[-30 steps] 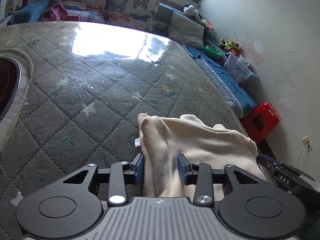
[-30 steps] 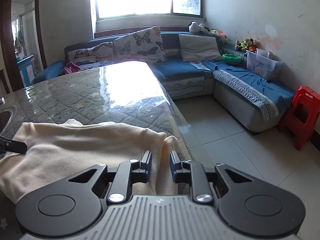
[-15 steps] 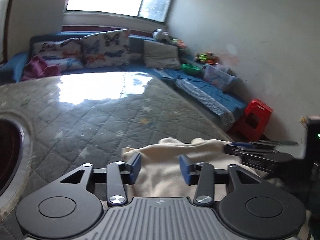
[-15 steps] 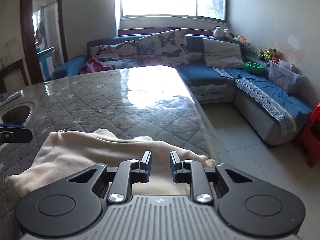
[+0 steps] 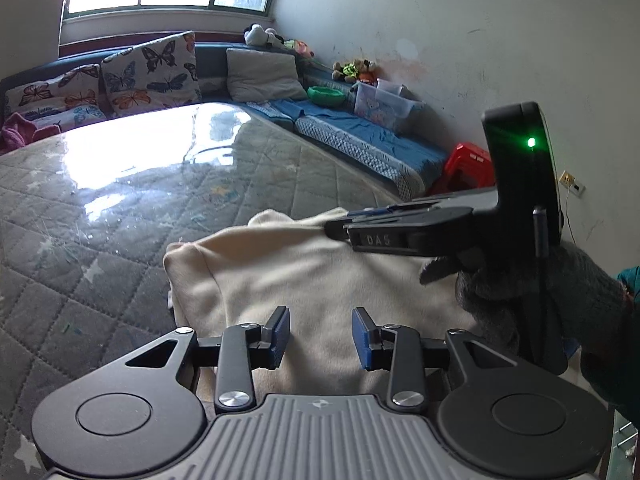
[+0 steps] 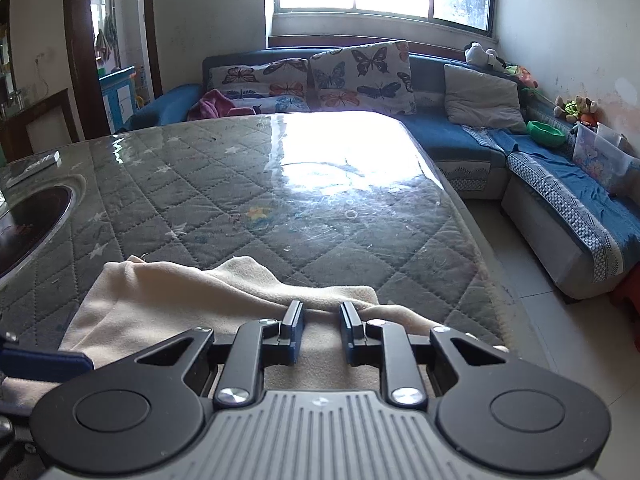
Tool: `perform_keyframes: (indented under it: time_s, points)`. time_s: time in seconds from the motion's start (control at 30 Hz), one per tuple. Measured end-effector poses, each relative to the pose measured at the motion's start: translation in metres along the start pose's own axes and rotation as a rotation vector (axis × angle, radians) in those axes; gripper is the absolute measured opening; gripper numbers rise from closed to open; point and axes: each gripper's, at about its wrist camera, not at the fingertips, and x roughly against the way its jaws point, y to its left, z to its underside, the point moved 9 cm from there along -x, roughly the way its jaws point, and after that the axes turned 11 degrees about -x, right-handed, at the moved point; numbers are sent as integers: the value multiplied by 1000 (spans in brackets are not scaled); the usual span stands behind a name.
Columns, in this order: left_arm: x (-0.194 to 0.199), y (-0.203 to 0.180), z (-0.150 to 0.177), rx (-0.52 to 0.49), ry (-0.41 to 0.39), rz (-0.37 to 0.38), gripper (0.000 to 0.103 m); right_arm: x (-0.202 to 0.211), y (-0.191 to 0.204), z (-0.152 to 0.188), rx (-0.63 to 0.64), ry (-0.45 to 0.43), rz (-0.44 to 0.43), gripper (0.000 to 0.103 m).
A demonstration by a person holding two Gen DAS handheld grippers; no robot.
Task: Fold clothes
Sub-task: 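Lower the sweatshirt onto the table and open both tools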
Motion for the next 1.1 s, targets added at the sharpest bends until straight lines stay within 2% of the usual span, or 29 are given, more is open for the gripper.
perform_keyframes:
  time_s: [0.27,0.4,0.63,0.9,1.1]
  points:
    - [2,1,6,-5,-2,-1,37,10,14,-6,29,-17,-43,20]
    - [1,2,9,-5,3,-1,37,2,30,-4,63,4,-65,21]
    - [1,2,10,0,7,-2,39,-9,34,-6,67,11,-58,24]
    - [2,-1,9,-3,9,-11,44,27,21,-1,48,-21,-52,24]
    - [6,1,8,-6,4,-27,47,59,11,24,62,-15,-40,25]
